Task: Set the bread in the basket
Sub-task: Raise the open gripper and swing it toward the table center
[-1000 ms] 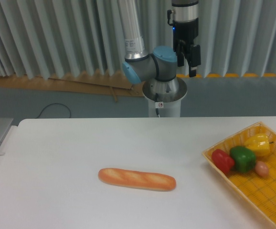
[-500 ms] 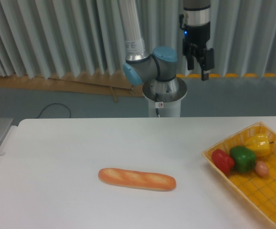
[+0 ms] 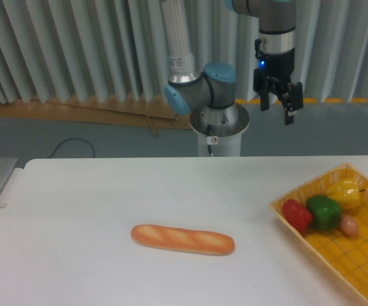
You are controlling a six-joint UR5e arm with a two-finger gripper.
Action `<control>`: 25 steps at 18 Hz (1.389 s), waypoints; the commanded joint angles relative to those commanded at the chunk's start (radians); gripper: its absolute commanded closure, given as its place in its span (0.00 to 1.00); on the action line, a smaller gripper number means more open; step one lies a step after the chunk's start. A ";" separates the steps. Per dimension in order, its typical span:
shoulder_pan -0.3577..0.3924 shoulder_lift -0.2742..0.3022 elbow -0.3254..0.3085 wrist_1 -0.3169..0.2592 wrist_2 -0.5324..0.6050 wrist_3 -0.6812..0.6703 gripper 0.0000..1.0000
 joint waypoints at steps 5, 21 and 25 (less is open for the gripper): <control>0.035 -0.037 0.006 0.011 -0.002 0.000 0.00; -0.061 -0.097 0.028 0.086 0.002 -0.071 0.00; -0.170 -0.126 0.029 0.087 0.000 -0.096 0.00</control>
